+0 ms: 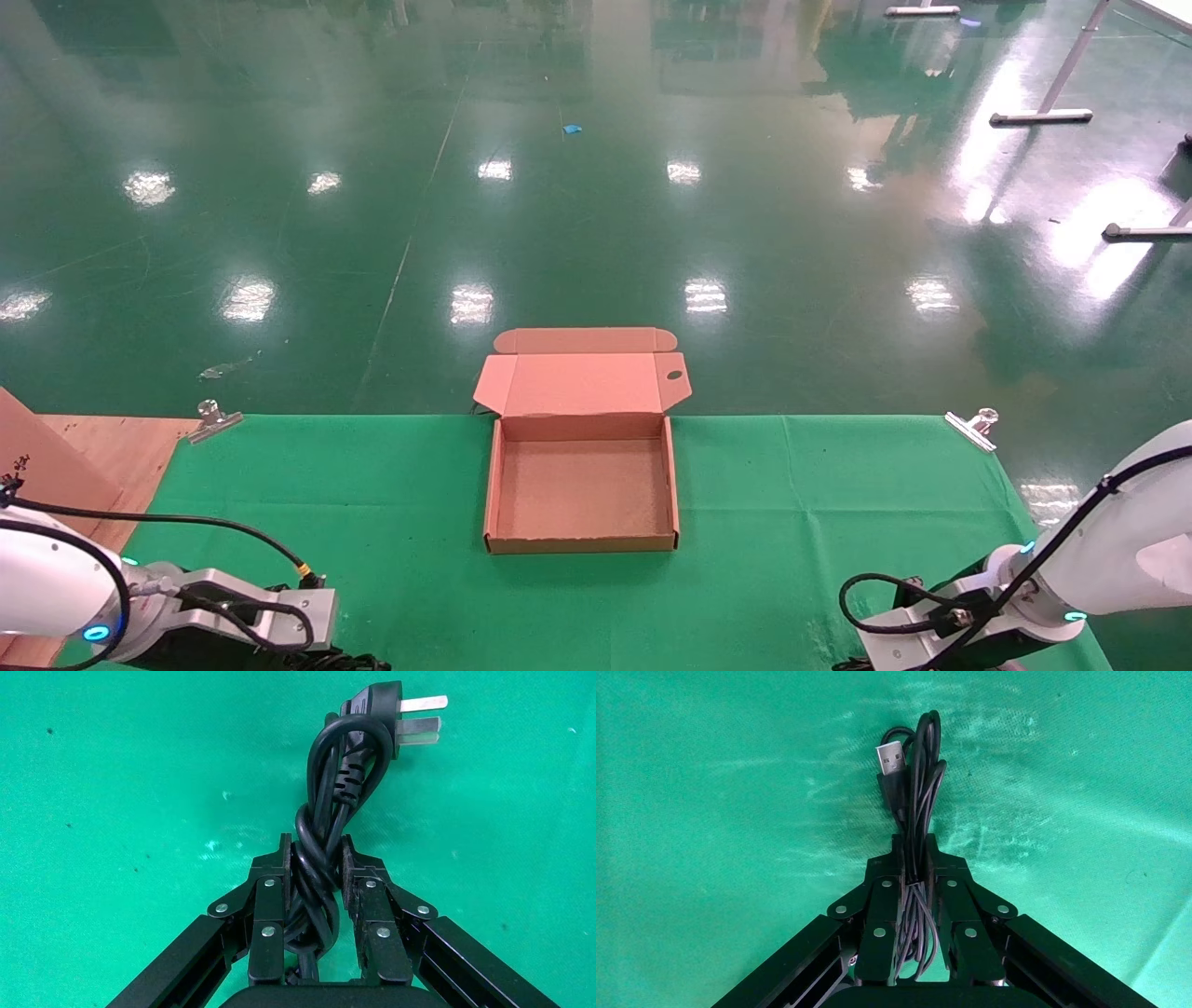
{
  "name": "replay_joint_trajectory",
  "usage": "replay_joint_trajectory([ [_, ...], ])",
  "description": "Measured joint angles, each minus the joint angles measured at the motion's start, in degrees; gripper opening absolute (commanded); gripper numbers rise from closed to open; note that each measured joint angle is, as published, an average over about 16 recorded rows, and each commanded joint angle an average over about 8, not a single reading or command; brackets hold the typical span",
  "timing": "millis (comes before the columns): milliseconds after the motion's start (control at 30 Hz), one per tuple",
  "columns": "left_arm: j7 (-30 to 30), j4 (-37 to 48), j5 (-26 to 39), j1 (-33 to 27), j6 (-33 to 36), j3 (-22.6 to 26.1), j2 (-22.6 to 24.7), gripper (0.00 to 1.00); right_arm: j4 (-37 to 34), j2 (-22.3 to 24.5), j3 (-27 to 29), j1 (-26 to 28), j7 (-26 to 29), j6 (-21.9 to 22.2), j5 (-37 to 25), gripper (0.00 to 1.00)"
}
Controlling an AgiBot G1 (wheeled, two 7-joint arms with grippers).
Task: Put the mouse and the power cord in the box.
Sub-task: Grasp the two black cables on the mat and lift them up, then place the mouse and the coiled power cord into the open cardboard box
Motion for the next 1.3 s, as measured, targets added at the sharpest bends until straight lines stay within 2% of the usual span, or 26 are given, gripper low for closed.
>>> replay_joint_trajectory([
  [500, 1.5, -2.0, 0.0, -8.8, 7.8, 0.0, -1.6, 0.0, 0.9, 2.7, 2.0, 7.4, -1.7, -8.1, 2.9, 0.0],
  [800, 1.1, -3.8, -0.6, -15.2, 12.2, -0.4, -0.1, 0.0, 1.8, 2.7, 3.4, 13.8, -1.2, -12.9, 5.0, 0.0],
  [1000, -0.1, -5.2, -1.2, -19.2, 14.3, -0.8, 2.4, 0.0, 2.5, 1.0, 4.2, 17.9, 0.5, -14.0, 6.0, 0.0],
  [1300, -2.6, -6.8, -1.8, -24.0, 15.0, -1.3, 6.6, 0.0, 3.1, -3.3, 4.9, 22.9, 3.6, -12.8, 6.9, 0.0],
])
